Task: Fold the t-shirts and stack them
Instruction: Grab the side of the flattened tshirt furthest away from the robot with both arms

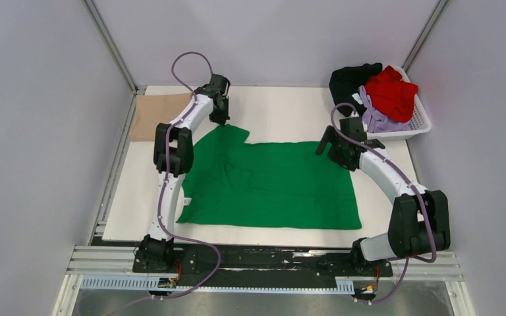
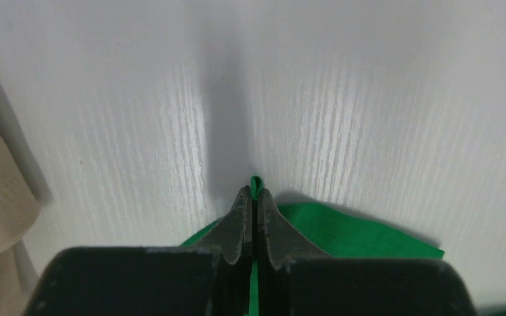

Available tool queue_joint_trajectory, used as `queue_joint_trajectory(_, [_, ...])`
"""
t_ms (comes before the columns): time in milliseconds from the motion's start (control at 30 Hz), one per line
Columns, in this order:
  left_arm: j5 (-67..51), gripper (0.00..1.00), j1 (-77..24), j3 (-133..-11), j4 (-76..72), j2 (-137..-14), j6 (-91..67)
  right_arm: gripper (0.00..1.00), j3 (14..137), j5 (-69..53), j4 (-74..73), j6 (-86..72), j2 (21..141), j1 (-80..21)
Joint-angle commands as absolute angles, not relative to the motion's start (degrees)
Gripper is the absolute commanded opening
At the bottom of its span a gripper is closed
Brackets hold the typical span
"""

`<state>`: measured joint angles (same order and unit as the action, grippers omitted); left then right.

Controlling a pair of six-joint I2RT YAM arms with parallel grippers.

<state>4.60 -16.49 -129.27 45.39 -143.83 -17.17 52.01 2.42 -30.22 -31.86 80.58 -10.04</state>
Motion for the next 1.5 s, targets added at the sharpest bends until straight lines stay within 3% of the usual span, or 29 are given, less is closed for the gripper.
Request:
queue_joint_trajectory(0, [-0.2,0.0,-17.1,-123.2,41.1,-136.7,-16.2,1.0,61.5,8.2,-28.6,-30.9,85.0,-8.3])
queue_joint_trajectory(567, [-7.8,0.0,-17.7,-102.7,31.0,-120.2,-14.1,0.89,90.6,18.6,-33.7,-27.6,117.5,-4.6])
queue_joint_trajectory(1133, [-10.3,0.0,-18.4,-93.3,28.7,-112.7,-13.4,0.78,84.5,21.6,-32.9,-27.1,120.1,-6.1])
queue_joint_trajectory(1400, [-10.8,0.0,-18.5,-90.5,28.0,-110.2,-13.5,0.59,82.2,20.6,-31.6,-27.4,118.1,-6.1])
queue_joint_trajectory(1467, [-10.8,0.0,-18.5,-90.3,28.0,-109.7,-13.5,0.48,82.7,20.9,-31.1,-26.7,118.2,-6.1])
